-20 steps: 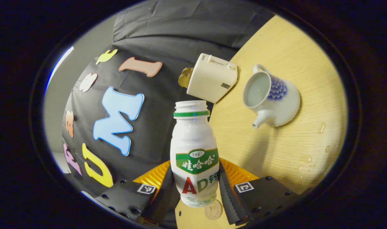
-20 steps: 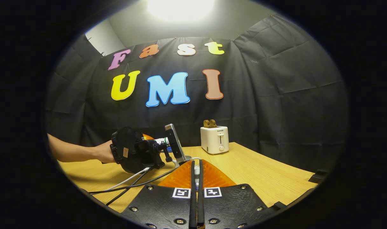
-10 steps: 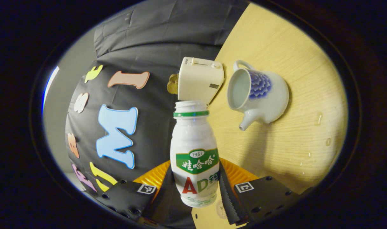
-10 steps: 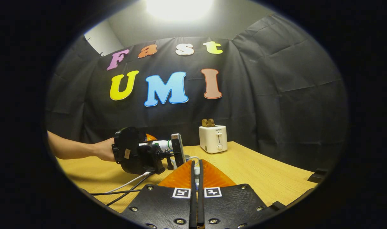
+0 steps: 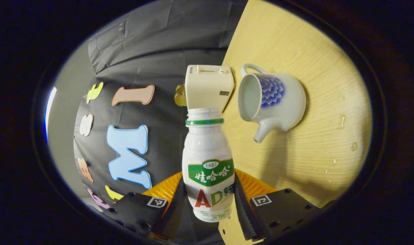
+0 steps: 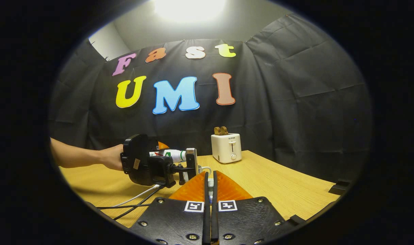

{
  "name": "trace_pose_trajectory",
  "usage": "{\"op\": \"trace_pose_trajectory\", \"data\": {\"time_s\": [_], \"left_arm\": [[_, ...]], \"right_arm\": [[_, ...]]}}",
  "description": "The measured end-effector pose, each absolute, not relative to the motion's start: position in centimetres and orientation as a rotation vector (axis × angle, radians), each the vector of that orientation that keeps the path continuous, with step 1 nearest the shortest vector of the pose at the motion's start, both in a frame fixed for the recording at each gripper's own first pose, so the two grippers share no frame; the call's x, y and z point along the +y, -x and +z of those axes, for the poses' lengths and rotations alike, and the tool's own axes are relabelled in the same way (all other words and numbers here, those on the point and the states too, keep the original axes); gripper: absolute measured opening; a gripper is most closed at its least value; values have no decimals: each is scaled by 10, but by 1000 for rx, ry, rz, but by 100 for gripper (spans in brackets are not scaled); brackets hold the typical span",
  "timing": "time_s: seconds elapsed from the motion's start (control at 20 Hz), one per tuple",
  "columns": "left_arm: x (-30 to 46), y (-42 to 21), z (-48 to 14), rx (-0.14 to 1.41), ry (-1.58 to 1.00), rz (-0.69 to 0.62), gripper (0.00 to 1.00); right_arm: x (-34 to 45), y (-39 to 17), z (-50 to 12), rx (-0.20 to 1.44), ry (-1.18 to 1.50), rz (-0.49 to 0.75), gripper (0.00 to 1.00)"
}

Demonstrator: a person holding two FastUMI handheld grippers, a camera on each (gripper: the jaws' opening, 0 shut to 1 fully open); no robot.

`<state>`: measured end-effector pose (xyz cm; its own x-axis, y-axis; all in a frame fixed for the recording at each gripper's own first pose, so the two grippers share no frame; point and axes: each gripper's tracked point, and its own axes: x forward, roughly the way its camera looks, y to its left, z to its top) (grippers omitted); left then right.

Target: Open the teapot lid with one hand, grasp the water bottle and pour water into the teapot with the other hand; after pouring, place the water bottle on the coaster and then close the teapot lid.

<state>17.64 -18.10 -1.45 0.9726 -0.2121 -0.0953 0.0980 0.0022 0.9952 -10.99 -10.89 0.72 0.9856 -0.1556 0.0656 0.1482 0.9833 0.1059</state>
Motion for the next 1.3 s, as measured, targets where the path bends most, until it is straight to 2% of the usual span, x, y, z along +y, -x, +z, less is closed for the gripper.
{"op": "trace_pose_trajectory", "data": {"time_s": [0.25, 0.3, 0.35, 0.85, 0.9, 0.95, 1.0, 1.3], "left_arm": [[-180, -178, -14, -98, -1619, -239, 80], [-180, -177, -14, -100, -1630, -238, 75], [-181, -177, -15, -102, -1635, -240, 80], [-185, -173, -10, -139, -1696, -226, 80], [-185, -173, -8, -141, -1704, -226, 75], [-184, -173, -9, -140, -1710, -226, 75], [-184, -173, -8, -141, -1715, -227, 80], [-185, -172, -7, -145, -1736, -226, 80]], "right_arm": [[-110, 110, 8, -77, -93, -146, 1], [-110, 110, 9, -76, -94, -147, 1], [-110, 110, 7, -74, -98, -146, 1], [-113, 109, 6, -73, -101, -144, 1], [-114, 109, 7, -73, -101, -145, 1], [-114, 109, 7, -75, -102, -144, 1], [-115, 109, 7, -73, -102, -145, 1], [-117, 109, 6, -74, -108, -143, 1]]}}
